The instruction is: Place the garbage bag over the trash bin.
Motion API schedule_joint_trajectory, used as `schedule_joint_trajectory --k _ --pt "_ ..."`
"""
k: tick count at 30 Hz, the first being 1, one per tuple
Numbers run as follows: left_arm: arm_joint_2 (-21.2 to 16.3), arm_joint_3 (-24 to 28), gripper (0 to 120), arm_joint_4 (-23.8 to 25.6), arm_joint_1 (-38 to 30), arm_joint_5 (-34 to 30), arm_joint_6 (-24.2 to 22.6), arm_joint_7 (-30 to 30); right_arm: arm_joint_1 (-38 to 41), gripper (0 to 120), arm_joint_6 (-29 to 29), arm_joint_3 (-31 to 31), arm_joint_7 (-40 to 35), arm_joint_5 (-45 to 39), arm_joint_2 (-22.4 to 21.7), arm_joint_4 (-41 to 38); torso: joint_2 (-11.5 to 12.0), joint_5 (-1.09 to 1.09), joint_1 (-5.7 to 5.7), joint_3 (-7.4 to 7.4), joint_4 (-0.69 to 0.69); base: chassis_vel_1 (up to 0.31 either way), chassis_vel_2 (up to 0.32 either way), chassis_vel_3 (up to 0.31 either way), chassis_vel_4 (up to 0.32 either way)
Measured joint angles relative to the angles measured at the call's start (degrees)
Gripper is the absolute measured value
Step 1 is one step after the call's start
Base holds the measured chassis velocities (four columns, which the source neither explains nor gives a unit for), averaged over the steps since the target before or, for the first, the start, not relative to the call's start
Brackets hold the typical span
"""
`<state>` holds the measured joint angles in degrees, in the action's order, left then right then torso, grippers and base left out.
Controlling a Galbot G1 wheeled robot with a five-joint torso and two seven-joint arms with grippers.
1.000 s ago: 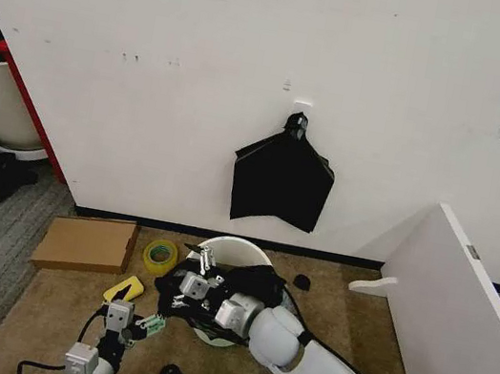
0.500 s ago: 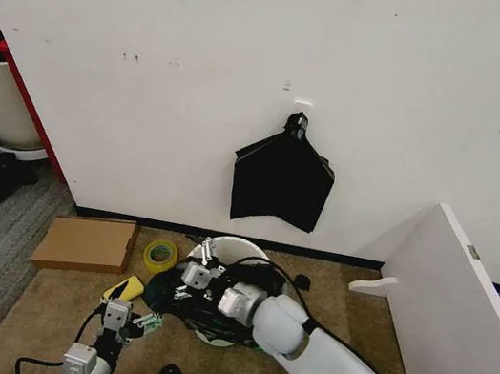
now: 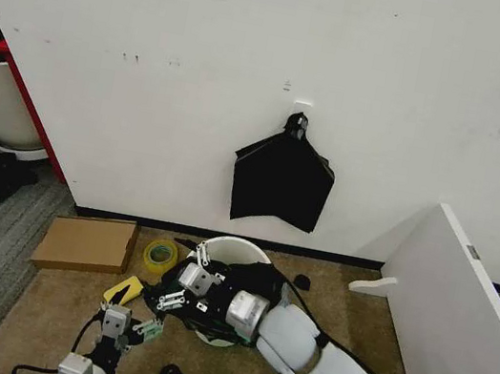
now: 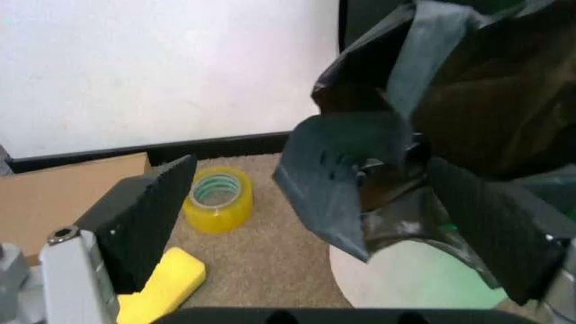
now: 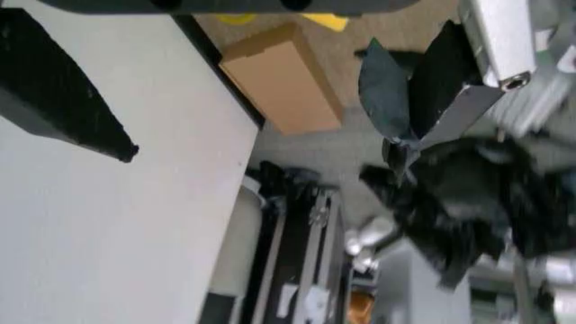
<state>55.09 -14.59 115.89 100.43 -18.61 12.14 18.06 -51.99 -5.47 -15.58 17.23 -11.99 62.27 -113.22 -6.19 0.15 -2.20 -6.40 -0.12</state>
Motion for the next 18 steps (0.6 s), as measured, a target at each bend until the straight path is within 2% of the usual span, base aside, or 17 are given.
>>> schedule_joint_trajectory --k 2,5,8,11,15,18 --pt "0.2 -0.2 100 0.5 0.5 0.2 0.4 0.0 -1.1 100 -1.7 2.3 -1.5 -4.0 -0.6 -2.0 0.0 0.0 0.0 0.0 0.0 0.0 0.0 0.0 0.0" --pt "1.3 -0.8 100 1.4 1.4 0.2 1.0 0.0 -1.8 100 -6.5 6.6 -7.9 -13.2 -2.3 -4.9 0.0 0.01 0.0 0.0 0.0 0.0 0.0 0.0 0.0" --pt "2.5 -1.4 100 1.7 1.7 0.0 1.4 0.0 -0.8 100 -9.8 8.9 -13.1 -18.2 -4.6 -5.3 0.0 0.01 0.0 0.0 0.0 0.0 0.0 0.0 0.0" --pt "4.6 -1.8 100 2.2 2.2 -0.3 1.7 0.1 2.7 100 -11.0 10.3 -18.9 -21.7 -7.8 -2.7 0.0 0.0 0.0 0.0 0.0 0.0 0.0 0.0 0.0" --pt "6.1 -1.8 100 2.6 2.8 0.0 1.8 0.1 7.0 100 -15.1 10.4 -20.2 -25.6 -10.9 0.4 0.0 0.02 -0.01 -0.01 0.0 0.0 0.0 0.0 0.0" --pt "7.2 -1.8 100 3.0 3.7 0.8 2.0 0.1 13.6 100 -25.0 8.9 -19.4 -34.8 -14.0 3.5 0.0 0.01 -0.01 -0.01 -0.01 0.0 0.0 0.0 0.0"
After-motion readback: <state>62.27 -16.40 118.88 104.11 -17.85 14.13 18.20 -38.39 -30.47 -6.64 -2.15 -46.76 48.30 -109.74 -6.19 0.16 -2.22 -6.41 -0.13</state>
